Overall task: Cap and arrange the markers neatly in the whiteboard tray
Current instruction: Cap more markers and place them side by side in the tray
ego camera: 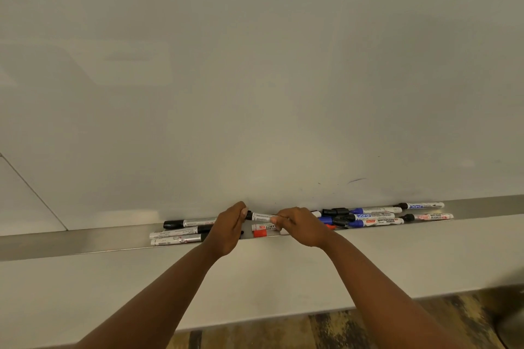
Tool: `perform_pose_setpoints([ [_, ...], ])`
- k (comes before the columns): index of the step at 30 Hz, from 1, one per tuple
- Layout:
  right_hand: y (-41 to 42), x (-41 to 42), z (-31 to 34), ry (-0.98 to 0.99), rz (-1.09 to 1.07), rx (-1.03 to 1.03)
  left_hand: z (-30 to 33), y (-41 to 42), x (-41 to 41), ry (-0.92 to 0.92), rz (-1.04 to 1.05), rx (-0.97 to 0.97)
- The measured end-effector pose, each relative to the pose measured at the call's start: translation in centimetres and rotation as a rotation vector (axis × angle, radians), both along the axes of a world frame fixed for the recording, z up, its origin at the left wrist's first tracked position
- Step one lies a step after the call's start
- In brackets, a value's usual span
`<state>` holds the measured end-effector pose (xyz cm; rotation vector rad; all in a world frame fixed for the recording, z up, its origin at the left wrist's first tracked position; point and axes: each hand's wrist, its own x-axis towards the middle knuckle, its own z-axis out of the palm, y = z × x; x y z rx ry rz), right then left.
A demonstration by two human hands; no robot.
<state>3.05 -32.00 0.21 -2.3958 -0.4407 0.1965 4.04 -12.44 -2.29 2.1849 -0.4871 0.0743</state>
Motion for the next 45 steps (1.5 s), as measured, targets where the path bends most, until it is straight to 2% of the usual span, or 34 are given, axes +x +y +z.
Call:
perform_pose_setpoints([
  [4, -0.2, 0.2, 0.3, -0.012, -0.015, 0.05, -0.1, -0.1, 0.2, -0.075, 0.009, 0.008],
  [9, -0.6, 0.4, -0.5, -0.044, -0.048, 0.155, 0.2, -0.2, 0.5, -0.137, 0.038, 0.119],
  [14, -0.6, 1.0, -1.6, -0.231, -0.103, 0.193, 1.0, 0.6, 0.4, -0.149, 0.122, 0.152],
  [20, -0.5, 1.1, -3.1, -0.499, -0.228, -0.036, 0.5, 2.6, -0.6, -0.318, 0.217, 0.34],
  [24, 0.4, 0.9, -3.4, -0.533, -0.334, -0.034, 0.2, 3.7, -0.9, -0.304, 0.139, 0.48],
  [27, 1.2, 0.8, -3.5, -0.588, -0.359, -0.14, 0.2, 3.6, -0.8, -0.33, 0.087, 0.56],
  [30, 1.5, 0.8, -3.8, -0.626, -0.34, -0.258, 0.1, 3.2, -0.4, -0.28, 0.066, 0.618],
  [32, 1.5, 1.0, -4.2, -0.622, -0.329, -0.248, 0.2, 3.0, -0.3, -0.294, 0.036, 0.624],
  [36, 1.4, 1.1, -3.9, -0.523, -0.08, -0.181, -0.3, 3.1, 0.0, -0.314, 0.013, 0.628],
  [39, 1.7, 1.4, -3.4, -0.479, 0.045, -0.358, -0.2, 2.9, 0.0, -0.272, 0.019, 0.634],
  [45, 2.4, 1.8, -3.8, -0.575, 0.003, -0.565, 0.5, 2.6, -0.1, -0.155, 0.077, 0.553],
])
